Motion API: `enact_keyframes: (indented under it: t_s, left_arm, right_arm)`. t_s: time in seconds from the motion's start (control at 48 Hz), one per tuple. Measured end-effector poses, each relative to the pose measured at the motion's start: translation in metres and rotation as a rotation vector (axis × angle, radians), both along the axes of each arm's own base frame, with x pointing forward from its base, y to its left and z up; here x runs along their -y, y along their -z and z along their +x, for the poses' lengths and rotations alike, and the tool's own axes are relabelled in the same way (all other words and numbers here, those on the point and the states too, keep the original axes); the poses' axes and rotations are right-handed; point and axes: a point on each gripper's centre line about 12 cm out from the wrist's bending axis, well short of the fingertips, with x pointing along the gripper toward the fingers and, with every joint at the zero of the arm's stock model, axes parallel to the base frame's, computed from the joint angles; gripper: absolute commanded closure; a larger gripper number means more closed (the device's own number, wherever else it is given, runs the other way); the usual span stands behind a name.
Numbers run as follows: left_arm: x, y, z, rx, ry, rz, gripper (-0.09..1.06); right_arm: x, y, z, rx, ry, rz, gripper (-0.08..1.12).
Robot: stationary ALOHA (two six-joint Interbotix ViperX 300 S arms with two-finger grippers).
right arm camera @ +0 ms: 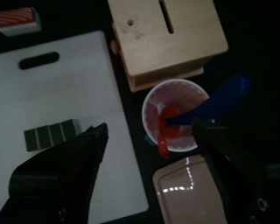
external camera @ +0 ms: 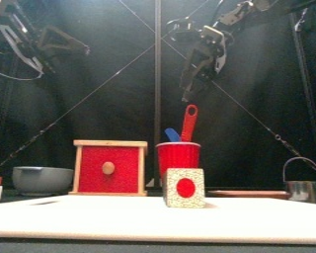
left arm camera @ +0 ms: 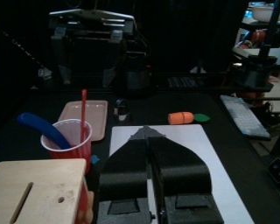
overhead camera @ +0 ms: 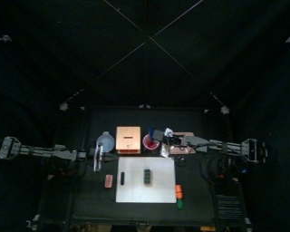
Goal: Cut the sushi into 4 pieces with the knife
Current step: Pick up the knife at its handle with right hand
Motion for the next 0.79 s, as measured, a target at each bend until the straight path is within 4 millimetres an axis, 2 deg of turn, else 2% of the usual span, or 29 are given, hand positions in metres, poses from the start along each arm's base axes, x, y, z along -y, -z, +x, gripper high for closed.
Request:
enact_keyframes:
  t_s: [0.104, 0.25, 0.375, 0.479, 0.583, 0.792]
  left_arm:
    - [0.000, 0.000, 0.000, 0.002, -0.002, 0.000, 0.70]
    - [0.000, 0.001, 0.000, -0.002, -0.002, -0.001, 0.70]
    - [-0.001, 0.002, -0.001, -0.006, -0.004, -0.001, 0.70]
    - [-0.001, 0.003, -0.001, -0.008, -0.004, -0.002, 0.70]
    - [-0.001, 0.004, -0.002, -0.009, -0.004, -0.002, 0.70]
    - [-0.001, 0.004, -0.002, -0.009, -0.004, -0.002, 0.70]
  right_arm:
    - [0.004, 0.017, 0.014, -0.142, -0.005, -0.014, 0.05]
    - [0.010, 0.038, 0.023, -0.315, 0.006, -0.012, 0.05]
    - [0.014, 0.041, 0.028, -0.356, 0.017, -0.019, 0.06]
    - [0.016, 0.040, 0.029, -0.363, 0.019, -0.023, 0.12]
    - [0.017, 0.040, 0.028, -0.371, 0.022, -0.021, 0.26]
    - [0.017, 0.042, 0.027, -0.394, 0.022, -0.018, 0.69]
